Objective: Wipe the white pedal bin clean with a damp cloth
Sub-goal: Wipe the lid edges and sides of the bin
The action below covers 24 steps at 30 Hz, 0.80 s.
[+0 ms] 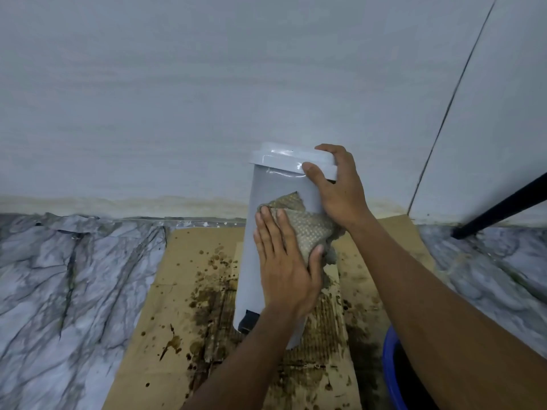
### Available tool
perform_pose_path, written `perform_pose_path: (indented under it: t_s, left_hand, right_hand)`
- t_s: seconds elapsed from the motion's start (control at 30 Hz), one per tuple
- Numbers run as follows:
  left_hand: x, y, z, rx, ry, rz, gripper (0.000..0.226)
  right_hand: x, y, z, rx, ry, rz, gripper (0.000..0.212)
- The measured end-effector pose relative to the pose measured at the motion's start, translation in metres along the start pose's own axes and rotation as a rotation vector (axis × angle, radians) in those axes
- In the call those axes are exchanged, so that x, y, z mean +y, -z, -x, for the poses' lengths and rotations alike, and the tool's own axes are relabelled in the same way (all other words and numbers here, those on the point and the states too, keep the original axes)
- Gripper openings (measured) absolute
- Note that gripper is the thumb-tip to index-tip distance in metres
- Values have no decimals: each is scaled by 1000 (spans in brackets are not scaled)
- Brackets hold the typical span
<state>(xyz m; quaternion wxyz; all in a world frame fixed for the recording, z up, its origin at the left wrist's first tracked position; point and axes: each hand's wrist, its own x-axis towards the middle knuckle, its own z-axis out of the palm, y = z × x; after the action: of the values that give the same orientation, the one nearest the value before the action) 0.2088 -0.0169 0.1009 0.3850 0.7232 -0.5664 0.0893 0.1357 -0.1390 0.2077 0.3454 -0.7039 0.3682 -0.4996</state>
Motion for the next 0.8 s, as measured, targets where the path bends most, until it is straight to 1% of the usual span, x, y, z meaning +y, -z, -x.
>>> perform_pose_path:
  t_s: [0.13, 0.17, 0.23, 0.3, 0.33, 0.37, 0.4, 0.47, 0.53, 0.67, 0.73, 0.8]
  left_hand:
    - [-16, 3, -5, -5, -128, -28, 88]
    - [-22, 6, -9, 7, -123, -20, 87]
    - [-30, 8, -14, 26, -16, 16, 85]
    - [-28, 10, -6, 15, 154, 71, 86]
    - [-24, 9, 1, 15, 210, 92, 87]
    - [-18, 8, 7, 22, 229, 103, 88]
    - [-12, 7, 13, 30, 215, 103, 87]
    - [2, 4, 13, 33, 119, 73, 86]
    - [15, 4, -1, 32, 50, 59, 84]
    - [17, 0, -14, 14, 31, 112, 83]
    - [7, -3, 2, -14, 108, 147, 84]
    - [-3, -2, 23, -34, 277, 186, 85]
  right_hand:
    - [3, 10, 4, -19, -8, -5, 35]
    - [3, 11, 4, -25, -14, -7, 34]
    - [3, 11, 4, -25, -24, -34, 34]
    - [5, 11, 6, -10, -29, -97, 34]
    - [6, 13, 7, 2, -32, -137, 34]
    - [8, 16, 10, 14, -29, -177, 35]
    - [9, 20, 13, 26, -18, -214, 36]
    - [11, 31, 19, 47, 3, -263, 36]
    - [14, 43, 22, 55, 6, -264, 34]
    - [18, 56, 23, 94, -11, -240, 29]
    - [17, 58, 23, 96, -33, -219, 23]
    - [15, 56, 24, 90, -54, -207, 20]
